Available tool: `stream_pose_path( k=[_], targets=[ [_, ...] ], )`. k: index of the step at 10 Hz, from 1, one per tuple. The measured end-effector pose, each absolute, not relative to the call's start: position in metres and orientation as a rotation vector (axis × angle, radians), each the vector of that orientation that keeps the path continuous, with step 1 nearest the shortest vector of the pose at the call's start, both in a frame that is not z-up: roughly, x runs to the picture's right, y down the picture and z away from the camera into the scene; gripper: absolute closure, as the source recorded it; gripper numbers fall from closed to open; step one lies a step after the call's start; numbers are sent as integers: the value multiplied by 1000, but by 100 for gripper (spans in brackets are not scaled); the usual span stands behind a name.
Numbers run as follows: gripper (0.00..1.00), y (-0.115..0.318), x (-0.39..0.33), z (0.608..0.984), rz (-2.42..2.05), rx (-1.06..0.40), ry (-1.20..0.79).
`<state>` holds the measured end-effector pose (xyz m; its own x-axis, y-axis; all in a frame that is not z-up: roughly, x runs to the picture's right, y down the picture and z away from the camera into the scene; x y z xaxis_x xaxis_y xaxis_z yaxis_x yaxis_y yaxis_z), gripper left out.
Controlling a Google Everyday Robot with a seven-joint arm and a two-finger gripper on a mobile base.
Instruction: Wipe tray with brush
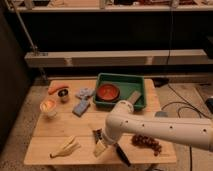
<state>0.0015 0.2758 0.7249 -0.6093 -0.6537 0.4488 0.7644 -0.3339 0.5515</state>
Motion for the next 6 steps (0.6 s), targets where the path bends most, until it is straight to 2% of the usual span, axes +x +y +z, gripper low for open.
stream_pose_path(
  k=[6],
  targets=[
    [20, 283, 10, 737, -1967, -263, -872]
  ],
)
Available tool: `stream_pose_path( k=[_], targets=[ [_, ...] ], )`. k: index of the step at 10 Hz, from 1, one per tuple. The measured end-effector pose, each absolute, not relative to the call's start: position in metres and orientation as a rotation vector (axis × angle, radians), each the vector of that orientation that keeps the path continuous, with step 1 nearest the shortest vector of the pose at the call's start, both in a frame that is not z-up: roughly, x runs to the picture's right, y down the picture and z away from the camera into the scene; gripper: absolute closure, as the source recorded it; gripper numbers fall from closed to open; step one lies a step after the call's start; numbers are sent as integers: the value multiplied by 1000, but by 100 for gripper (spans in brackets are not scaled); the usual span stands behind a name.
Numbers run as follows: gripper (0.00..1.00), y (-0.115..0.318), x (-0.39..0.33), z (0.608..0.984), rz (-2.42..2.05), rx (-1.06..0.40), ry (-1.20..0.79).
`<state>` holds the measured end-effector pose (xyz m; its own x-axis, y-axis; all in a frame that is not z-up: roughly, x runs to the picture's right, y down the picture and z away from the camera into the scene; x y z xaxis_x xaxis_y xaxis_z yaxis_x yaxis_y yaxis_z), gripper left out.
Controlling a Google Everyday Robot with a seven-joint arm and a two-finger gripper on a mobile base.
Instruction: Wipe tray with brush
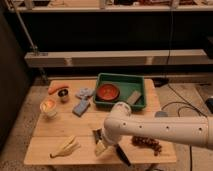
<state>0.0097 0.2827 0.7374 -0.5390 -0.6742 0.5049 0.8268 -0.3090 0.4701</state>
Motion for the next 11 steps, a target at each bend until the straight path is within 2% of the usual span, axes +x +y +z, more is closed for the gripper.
stream_pose_path(
  k=[8, 11],
  targets=[
    [21, 301, 26, 757, -1960, -254, -881],
    [47, 309, 27, 759, -1946, -251, -893]
  ],
)
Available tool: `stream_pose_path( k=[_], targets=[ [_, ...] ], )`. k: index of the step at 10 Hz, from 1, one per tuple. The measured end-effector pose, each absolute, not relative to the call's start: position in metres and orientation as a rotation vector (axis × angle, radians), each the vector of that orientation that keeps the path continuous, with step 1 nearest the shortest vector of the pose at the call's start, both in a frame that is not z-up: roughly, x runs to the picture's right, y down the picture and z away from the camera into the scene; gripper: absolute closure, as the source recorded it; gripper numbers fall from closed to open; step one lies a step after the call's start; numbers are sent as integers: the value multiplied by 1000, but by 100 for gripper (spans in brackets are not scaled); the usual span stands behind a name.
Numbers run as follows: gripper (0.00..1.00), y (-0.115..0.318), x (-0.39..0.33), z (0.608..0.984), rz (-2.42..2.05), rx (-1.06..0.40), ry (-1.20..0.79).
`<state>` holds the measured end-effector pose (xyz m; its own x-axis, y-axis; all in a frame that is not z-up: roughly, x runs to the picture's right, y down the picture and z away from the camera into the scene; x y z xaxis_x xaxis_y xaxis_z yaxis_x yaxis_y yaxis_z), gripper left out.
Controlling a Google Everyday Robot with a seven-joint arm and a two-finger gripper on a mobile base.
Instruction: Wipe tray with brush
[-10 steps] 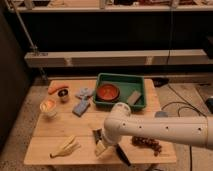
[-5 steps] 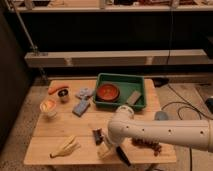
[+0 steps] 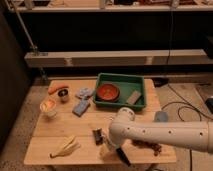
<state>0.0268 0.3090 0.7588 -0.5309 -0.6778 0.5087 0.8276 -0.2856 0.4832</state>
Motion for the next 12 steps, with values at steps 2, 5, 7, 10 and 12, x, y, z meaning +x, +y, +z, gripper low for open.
stream_pose_path(
  k=[2, 5, 7, 10, 12],
  targets=[
    [68, 312, 28, 760, -1933, -250, -901],
    [97, 314, 28, 758, -1934, -254, -908],
    [100, 313, 28, 758, -1927, -254, -910],
    [100, 282, 2, 749, -1889, -221, -927],
    [100, 246, -19, 737, -1862, -211, -920]
  ],
)
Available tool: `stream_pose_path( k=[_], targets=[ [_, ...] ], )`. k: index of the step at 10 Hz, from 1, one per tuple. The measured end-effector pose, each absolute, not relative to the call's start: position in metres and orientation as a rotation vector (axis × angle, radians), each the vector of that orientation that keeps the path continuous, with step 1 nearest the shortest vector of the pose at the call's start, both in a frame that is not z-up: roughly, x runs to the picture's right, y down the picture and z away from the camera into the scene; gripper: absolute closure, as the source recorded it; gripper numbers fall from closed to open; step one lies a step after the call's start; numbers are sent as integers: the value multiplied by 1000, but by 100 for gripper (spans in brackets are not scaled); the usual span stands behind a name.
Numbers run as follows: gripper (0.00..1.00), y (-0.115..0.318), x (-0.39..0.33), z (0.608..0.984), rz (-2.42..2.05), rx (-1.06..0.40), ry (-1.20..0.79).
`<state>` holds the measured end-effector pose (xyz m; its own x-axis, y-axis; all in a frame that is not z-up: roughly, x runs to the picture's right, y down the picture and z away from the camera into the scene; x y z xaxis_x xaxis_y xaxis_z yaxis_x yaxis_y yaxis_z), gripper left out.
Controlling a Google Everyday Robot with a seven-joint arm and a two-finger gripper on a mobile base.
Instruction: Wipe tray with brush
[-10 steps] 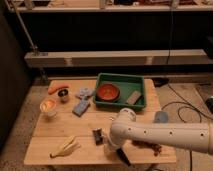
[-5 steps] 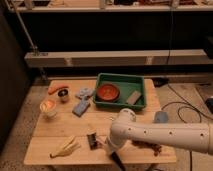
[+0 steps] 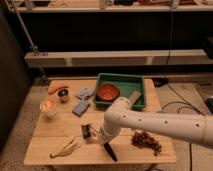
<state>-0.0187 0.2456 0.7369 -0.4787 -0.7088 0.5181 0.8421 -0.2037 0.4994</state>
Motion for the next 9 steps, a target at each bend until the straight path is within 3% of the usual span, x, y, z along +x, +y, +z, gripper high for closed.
stream_pose_path(
  k=[9],
  targets=[
    [100, 223, -35, 740, -1780, -230, -909]
  ],
)
